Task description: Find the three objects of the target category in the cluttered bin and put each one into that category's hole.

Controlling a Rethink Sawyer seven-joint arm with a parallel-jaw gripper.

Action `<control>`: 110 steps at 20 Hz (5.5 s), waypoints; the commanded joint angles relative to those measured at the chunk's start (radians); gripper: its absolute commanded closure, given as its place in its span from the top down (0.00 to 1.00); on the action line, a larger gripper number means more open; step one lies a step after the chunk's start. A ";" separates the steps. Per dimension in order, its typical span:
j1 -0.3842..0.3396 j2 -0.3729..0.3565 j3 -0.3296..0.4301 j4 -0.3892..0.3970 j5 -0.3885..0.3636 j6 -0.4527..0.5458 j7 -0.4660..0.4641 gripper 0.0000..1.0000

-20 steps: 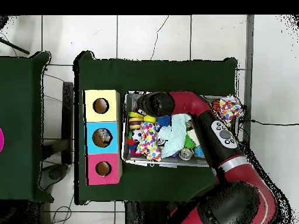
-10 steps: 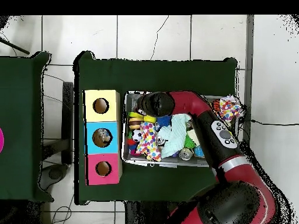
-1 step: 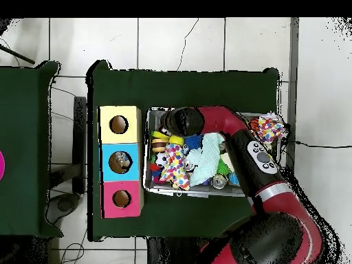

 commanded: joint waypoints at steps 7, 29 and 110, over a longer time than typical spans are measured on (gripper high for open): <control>-0.014 0.105 -0.071 -0.115 -0.077 0.001 -0.132 0.00; -0.024 -0.145 -0.065 0.080 0.027 0.106 -0.002 0.00; 0.012 -0.046 -0.137 -0.001 -0.025 0.003 0.017 1.00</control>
